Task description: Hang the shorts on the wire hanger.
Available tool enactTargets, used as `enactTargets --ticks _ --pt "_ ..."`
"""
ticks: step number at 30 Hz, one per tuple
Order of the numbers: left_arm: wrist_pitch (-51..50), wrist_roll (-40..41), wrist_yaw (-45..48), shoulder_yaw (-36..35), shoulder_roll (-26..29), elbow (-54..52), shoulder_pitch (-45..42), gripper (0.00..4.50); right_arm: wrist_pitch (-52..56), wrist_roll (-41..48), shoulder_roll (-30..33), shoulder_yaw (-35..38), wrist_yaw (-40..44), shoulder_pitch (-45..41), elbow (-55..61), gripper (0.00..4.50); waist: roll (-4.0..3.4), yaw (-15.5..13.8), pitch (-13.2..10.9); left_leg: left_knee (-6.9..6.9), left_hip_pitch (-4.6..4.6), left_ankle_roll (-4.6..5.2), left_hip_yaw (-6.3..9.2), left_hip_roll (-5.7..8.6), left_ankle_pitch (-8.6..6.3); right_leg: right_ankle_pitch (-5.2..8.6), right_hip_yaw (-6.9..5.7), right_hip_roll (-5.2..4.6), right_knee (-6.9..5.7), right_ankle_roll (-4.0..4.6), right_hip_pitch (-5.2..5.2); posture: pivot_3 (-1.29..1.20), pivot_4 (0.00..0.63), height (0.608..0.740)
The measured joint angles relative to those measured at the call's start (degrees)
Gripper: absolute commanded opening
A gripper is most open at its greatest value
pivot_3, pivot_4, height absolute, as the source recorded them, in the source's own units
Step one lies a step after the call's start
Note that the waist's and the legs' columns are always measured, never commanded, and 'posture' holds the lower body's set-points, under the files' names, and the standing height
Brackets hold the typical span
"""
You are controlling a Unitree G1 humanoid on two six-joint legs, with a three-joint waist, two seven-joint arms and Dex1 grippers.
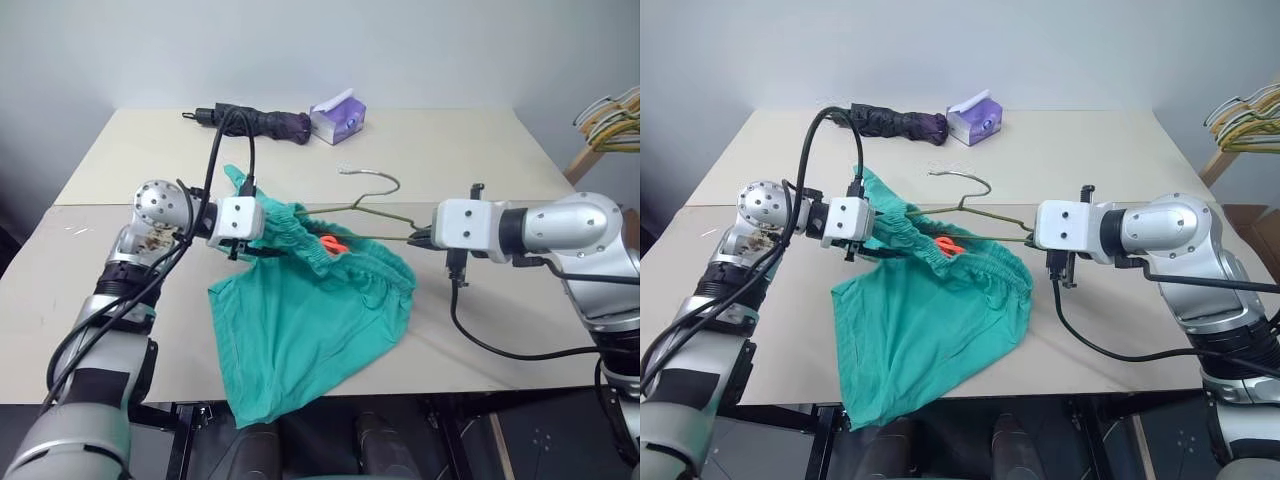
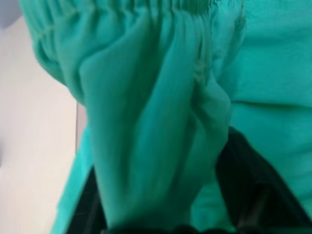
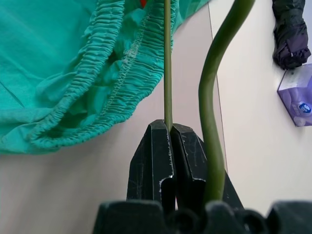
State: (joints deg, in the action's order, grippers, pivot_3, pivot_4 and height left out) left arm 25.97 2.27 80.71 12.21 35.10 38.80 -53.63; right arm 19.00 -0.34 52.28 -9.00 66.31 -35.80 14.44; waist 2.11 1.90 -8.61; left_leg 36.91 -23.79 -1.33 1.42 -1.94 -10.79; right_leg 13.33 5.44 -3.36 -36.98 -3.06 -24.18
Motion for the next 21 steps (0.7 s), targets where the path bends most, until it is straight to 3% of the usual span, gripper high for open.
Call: enactTargets --ticks 3,10,15,21 --pt "-0.02 0.17 -0.22 -0.18 -0.08 0.31 0.0 0.06 0.52 0.59 0.23 -0.02 0.55 0.0 0.42 0.0 0.0 0.41 0.0 0.02 0.0 0.0 0.01 0.0 0.0 0.0 0.0 0.0 -0.02 0.0 0.0 -0.02 0.074 0.74" --pt "-1.39 1.53 1.66 -0.97 -0.07 0.21 -0.06 0.06 0.94 1.21 0.41 -0.05 1.32 0.0 0.86 0.0 0.0 0.8 0.0 0.02 0.02 0.0 0.02 0.0 0.0 0.0 0.0 0.01 -0.06 -0.01 0.0 -0.02 0.08 0.74" --pt "-7.04 4.56 3.96 -1.94 0.11 -3.0 0.65 0.0 1.69 3.66 0.96 1.23 2.03 0.08 1.63 1.34 0.0 0.76 0.0 0.03 0.01 0.0 0.02 0.0 0.0 0.0 0.0 0.0 -0.06 -0.02 0.0 -0.03 0.095 0.74" --pt "-12.61 7.38 5.3 -3.97 2.89 -8.78 5.33 0.0 7.73 5.72 3.88 8.43 -1.28 4.45 -0.9 3.52 0.0 0.75 0.0 0.03 0.04 0.0 0.01 -0.01 0.0 0.0 0.01 0.0 -0.09 -0.01 0.0 -0.02 0.115 0.74"
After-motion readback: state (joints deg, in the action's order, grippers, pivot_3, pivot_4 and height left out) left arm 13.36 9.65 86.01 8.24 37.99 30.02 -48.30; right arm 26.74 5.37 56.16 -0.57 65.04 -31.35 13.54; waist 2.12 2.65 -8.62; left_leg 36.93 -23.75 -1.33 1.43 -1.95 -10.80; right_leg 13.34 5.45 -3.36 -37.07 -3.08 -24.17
